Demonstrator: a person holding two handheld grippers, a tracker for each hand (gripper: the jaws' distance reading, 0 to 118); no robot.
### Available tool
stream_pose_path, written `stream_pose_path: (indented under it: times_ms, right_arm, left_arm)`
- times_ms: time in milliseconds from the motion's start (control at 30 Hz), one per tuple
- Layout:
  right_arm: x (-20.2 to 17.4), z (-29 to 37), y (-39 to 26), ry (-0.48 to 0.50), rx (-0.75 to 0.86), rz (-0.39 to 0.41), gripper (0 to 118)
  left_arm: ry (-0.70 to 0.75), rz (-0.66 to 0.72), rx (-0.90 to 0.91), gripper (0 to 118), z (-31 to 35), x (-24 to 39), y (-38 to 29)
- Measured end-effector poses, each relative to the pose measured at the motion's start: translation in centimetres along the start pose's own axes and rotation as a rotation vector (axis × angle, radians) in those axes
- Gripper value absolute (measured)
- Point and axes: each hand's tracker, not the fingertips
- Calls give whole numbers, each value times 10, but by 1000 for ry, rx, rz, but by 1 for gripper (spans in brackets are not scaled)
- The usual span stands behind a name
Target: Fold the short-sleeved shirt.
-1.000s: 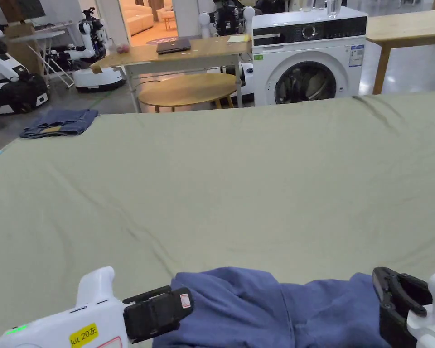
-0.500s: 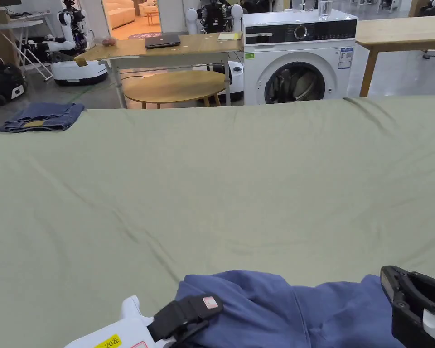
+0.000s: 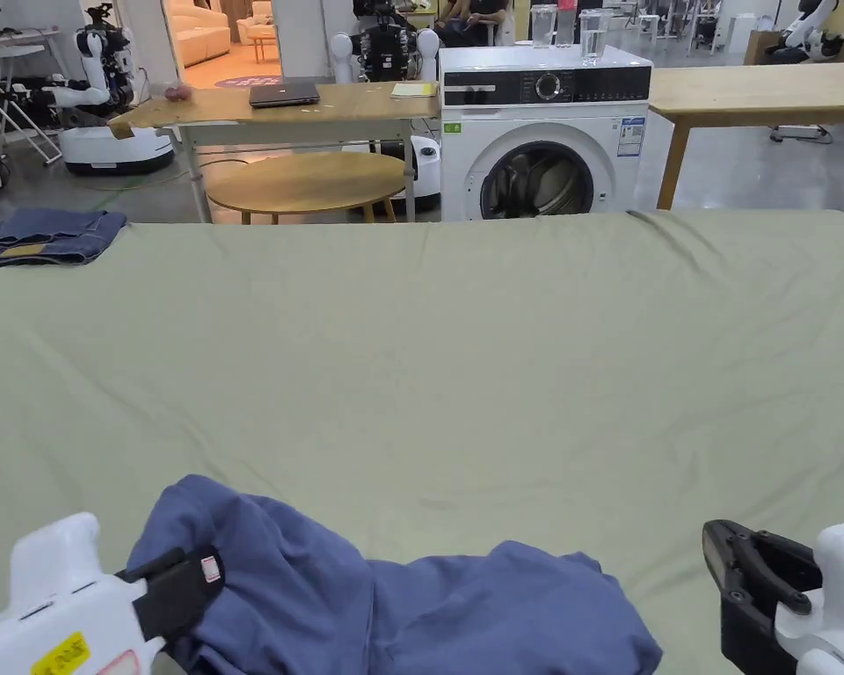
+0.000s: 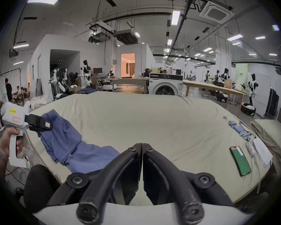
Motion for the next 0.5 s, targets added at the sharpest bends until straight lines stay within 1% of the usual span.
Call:
stream_pose_path:
  times_ms: [33,100,167,267,367,400,500]
  right_arm:
    - [2,0,-1,2,1,-4,3]
    - [5,2,-3,2,1,-14,3]
    - [9,5,-5,5,4,-20,3]
    - [18,12,-7,0,12,-25,3]
    - [27,18,-9,-4,19,-33,3]
    - [30,20,-10,-8,22,-32,3]
    - [38,24,-16,-8,25,-42,3]
  left_arm:
    - [-3,-89,-5,9,-18,15,8]
    - [-2,-265,-6,9,-23,63,-2]
    - [-19,-407,-44,9,-36,117,-18]
    - [-16,-599,-123,9,-64,181,-51]
    - [93,-838,-124,9,-89,229,-90]
    - [132,-903,-127,9,-97,238,-101]
    - [186,-978,-125,9,-110,250,-113]
